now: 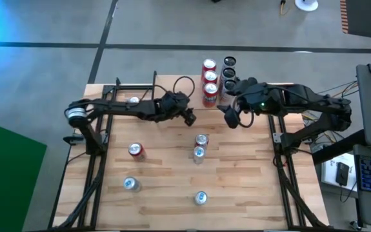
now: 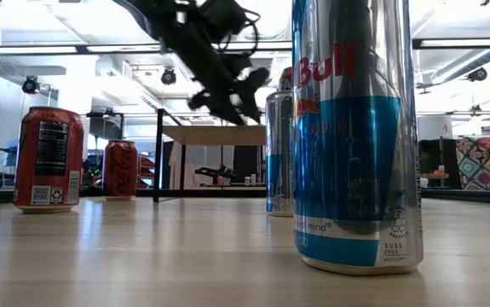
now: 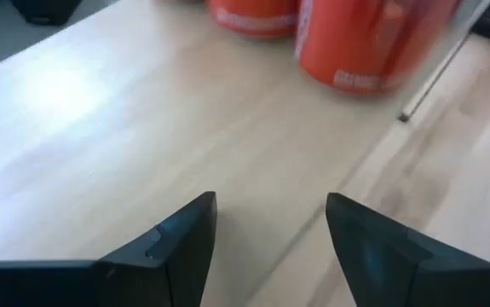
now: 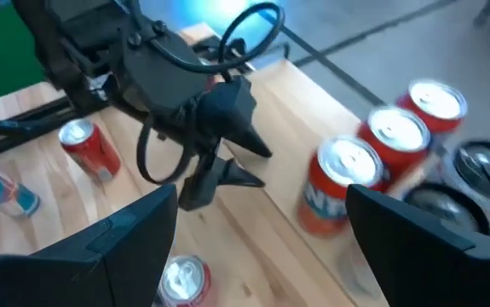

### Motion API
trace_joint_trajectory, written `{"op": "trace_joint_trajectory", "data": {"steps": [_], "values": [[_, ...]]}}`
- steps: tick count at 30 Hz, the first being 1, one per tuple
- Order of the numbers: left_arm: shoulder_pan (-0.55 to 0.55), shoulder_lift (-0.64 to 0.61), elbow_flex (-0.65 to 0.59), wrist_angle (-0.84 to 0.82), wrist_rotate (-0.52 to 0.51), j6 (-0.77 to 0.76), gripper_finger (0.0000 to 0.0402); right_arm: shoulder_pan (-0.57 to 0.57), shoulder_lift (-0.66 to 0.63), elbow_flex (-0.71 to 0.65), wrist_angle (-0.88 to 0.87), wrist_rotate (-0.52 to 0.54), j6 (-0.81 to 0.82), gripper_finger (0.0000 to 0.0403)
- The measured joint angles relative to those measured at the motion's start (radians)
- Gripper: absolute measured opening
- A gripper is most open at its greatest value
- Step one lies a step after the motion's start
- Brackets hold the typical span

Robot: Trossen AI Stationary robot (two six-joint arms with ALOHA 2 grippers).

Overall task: Place canned beverage on shelf
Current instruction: Put the bottom red black soda can on the shelf

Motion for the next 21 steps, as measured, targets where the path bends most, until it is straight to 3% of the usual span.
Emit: {"op": "trace_joint_trajectory", "data": {"steps": [5, 15, 21], "values": [[-0.031, -0.155, -0.059, -0.091, 0.000, -0.012, 0.0208, -0.023, 0.011, 0.000, 0.008, -0.012, -0.045, 0.0327], [-0.087, -0.548, -0.254, -0.218, -0.006, -0.177, 0.0208, -0.142, 0.015, -0.001, 0.055, -0.180, -0.111, 0.0327], [-0.189, -0.709, -0.272, -0.402, -0.004, -0.251, 0.0208, -0.146, 0.065, -0.006, 0.138, -0.236, -0.066, 0.0327]]}}
